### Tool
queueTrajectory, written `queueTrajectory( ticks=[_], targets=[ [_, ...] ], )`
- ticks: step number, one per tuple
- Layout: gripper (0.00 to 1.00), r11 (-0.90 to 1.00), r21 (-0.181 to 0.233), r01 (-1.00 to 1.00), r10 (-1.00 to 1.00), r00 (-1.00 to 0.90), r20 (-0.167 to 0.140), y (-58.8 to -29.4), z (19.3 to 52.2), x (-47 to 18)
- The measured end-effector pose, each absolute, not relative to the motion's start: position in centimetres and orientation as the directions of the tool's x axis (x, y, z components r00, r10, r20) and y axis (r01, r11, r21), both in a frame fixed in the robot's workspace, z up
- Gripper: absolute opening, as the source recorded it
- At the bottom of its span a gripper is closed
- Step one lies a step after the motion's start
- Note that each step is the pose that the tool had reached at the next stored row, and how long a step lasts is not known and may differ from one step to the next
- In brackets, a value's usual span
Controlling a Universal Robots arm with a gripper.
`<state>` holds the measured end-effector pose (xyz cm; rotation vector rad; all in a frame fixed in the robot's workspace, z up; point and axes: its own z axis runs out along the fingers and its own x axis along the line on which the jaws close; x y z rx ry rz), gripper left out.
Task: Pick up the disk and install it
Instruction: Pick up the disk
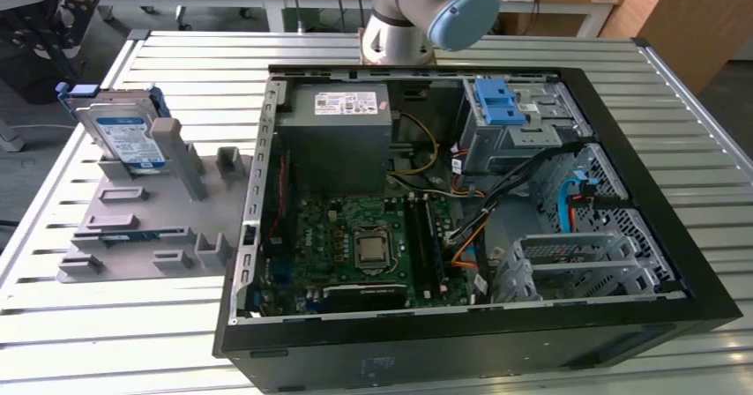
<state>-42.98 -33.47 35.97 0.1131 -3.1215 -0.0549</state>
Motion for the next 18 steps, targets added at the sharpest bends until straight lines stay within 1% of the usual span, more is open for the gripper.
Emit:
queueTrajectory(
  ticks=[18],
  targets=[
    [0.11, 0.992, 0.036, -0.122, -0.122, -0.992, 0.016, -33.47, 35.96, -43.00]
  ],
)
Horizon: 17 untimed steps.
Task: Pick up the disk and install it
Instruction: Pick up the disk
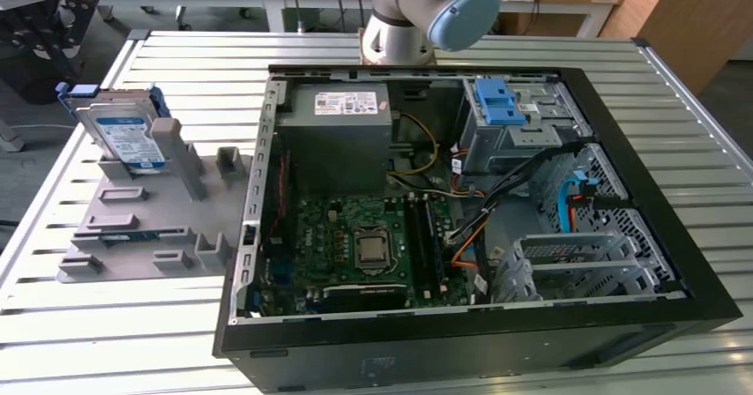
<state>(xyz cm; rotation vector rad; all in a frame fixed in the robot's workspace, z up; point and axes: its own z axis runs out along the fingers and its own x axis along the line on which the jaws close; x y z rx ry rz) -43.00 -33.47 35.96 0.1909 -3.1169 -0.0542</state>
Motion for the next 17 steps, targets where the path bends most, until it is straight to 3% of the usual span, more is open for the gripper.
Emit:
queueTrajectory(
  ticks=[17],
  targets=[
    [0.11, 0.987, 0.036, -0.155, -0.155, -0.988, 0.016, -33.47, 35.96, -43.00]
  ],
)
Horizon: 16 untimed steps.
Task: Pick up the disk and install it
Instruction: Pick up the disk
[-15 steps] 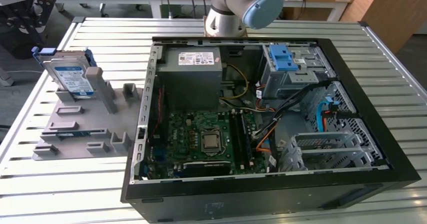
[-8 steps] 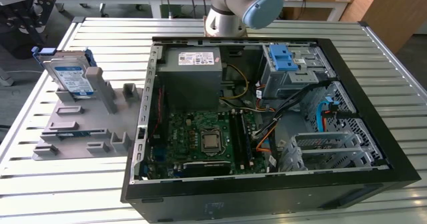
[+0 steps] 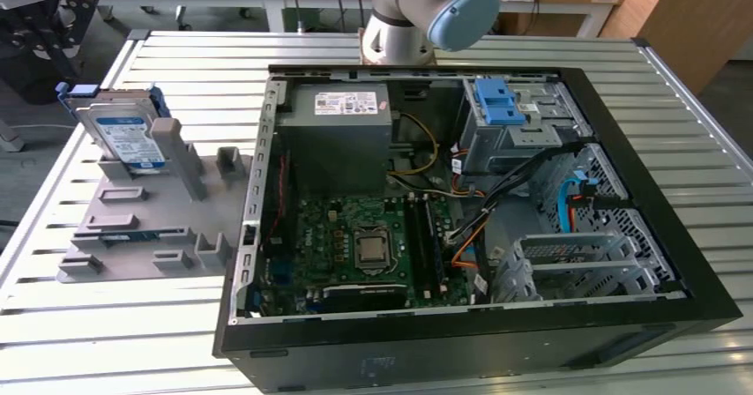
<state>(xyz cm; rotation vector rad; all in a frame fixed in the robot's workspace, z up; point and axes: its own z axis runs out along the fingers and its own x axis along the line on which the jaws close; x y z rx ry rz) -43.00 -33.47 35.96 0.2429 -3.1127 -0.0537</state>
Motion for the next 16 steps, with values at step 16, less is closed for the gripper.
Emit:
queueTrajectory(
  ticks=[16],
  targets=[
    [0.11, 0.981, 0.036, -0.188, -0.189, -0.982, 0.016, -33.47, 35.97, -43.01]
  ],
)
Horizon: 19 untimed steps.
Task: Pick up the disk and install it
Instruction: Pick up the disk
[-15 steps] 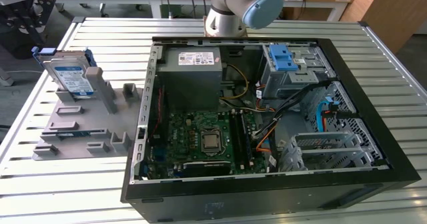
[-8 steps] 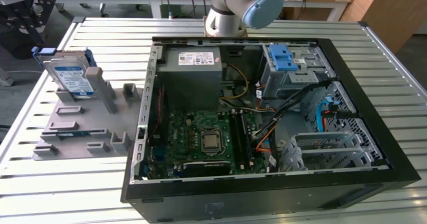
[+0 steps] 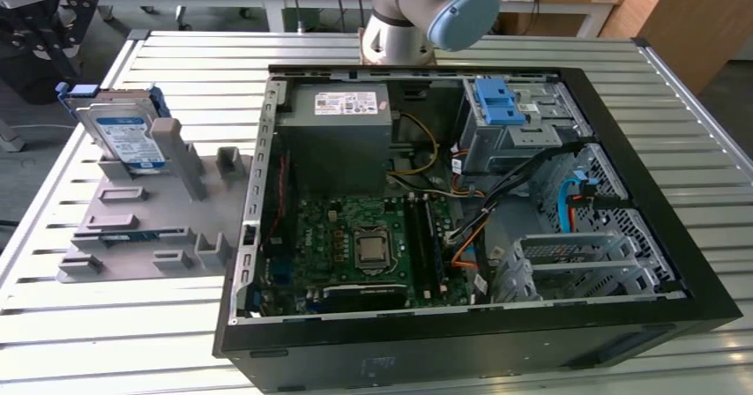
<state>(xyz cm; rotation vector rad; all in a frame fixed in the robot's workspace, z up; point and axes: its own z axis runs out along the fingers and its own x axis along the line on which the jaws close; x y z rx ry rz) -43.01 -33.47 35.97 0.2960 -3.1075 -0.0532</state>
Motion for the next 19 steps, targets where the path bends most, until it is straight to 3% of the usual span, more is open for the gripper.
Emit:
queueTrajectory(
  ticks=[19],
  targets=[
    [0.11, 0.968, 0.036, -0.247, -0.248, -0.969, 0.016, -33.47, 35.96, -43.07]
  ],
)
